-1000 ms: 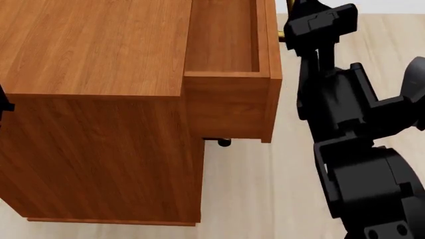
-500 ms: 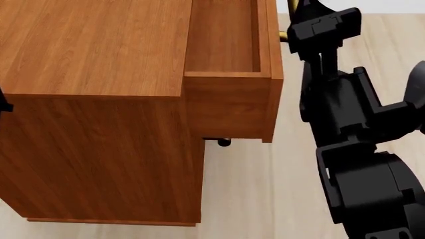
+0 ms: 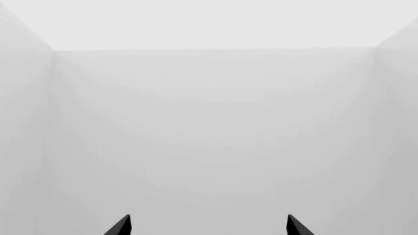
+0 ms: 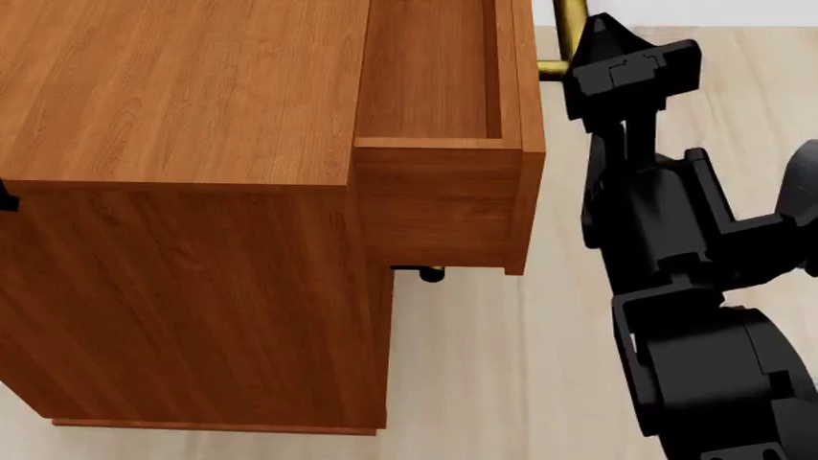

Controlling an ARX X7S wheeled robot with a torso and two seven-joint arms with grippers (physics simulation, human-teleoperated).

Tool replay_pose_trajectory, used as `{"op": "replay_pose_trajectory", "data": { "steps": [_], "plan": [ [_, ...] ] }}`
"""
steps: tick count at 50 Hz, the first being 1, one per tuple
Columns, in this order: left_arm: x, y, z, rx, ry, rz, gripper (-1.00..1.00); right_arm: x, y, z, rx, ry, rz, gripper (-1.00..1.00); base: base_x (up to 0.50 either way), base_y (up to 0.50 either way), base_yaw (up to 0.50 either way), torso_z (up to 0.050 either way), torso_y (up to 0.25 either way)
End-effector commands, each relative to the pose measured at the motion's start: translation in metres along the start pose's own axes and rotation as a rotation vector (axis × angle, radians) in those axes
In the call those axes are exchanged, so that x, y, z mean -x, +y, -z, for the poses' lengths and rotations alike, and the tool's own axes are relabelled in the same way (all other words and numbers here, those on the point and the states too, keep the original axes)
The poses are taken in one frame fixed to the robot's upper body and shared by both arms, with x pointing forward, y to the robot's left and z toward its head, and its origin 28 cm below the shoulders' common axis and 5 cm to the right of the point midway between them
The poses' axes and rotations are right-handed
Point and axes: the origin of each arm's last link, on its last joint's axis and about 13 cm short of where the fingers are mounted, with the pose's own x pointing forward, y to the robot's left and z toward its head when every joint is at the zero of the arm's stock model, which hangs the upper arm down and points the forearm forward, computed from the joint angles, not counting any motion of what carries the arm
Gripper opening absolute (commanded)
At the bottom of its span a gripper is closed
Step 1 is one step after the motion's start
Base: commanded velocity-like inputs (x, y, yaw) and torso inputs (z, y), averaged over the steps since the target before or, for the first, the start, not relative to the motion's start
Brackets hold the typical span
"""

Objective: Close the bottom drawer of the cabinet and open the top drawer.

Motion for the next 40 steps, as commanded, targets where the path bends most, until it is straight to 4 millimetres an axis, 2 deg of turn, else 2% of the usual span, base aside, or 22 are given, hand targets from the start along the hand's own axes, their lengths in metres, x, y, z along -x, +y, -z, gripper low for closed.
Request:
{"op": "replay_pose_trajectory", "data": {
  "steps": [1,10,40],
  "plan": [
    [-0.001,0.000,-0.001,-0.001,-0.004,0.002,1.00,0.000,-0.004,-0.003,-0.006,-0.017,0.013,1.00,0.00,0.00,0.00,0.000,0.000],
    [-0.001,-0.003,0.000,0.000,-0.005,0.007,1.00,0.008,0.007,-0.015,0.006,-0.057,-0.007,1.00,0.00,0.00,0.00,0.000,0.000],
    [-0.002,-0.005,-0.003,0.006,-0.009,0.016,1.00,0.026,0.017,-0.035,0.037,-0.160,-0.021,1.00,0.00,0.00,0.00,0.000,0.000]
  ]
}}
